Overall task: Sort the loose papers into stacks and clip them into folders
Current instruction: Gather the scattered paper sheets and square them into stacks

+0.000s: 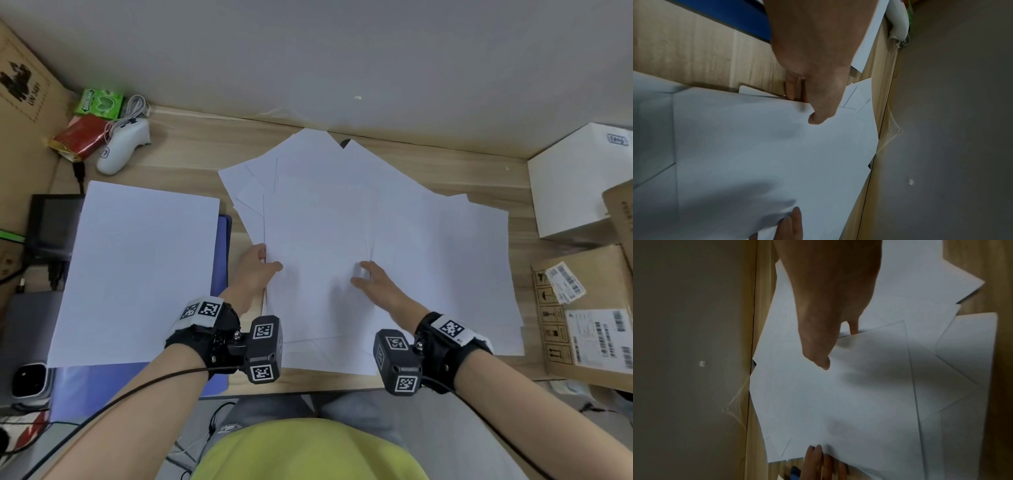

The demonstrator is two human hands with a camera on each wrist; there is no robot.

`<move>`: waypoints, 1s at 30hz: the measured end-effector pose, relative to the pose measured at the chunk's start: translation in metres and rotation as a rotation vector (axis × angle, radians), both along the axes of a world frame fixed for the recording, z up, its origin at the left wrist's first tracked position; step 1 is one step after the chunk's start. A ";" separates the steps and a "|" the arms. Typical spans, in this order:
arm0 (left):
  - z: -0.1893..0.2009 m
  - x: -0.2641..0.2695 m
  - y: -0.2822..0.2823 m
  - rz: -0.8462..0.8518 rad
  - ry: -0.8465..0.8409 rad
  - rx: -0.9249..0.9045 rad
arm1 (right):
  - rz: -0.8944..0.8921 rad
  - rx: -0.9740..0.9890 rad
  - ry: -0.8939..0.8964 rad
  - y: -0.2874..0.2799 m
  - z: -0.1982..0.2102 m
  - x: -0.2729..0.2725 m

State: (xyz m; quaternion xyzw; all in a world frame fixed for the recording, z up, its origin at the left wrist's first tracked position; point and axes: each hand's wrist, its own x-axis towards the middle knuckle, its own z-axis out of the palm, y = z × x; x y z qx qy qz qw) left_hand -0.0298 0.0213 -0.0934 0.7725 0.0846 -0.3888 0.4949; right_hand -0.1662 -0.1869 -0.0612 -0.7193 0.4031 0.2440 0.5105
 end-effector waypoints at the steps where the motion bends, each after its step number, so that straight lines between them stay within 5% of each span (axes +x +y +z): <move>1: 0.000 -0.002 0.001 -0.007 -0.009 0.015 | -0.014 0.010 -0.004 0.000 0.001 -0.004; 10: 0.009 -0.019 -0.003 -0.040 0.063 0.008 | -0.319 0.022 -0.040 -0.029 -0.002 -0.026; 20: 0.015 -0.049 -0.014 -0.210 0.058 0.037 | -0.280 0.062 0.024 -0.026 -0.010 -0.042; 30: 0.054 -0.055 -0.042 -0.187 -0.215 0.039 | -0.216 0.082 -0.269 -0.064 0.022 -0.042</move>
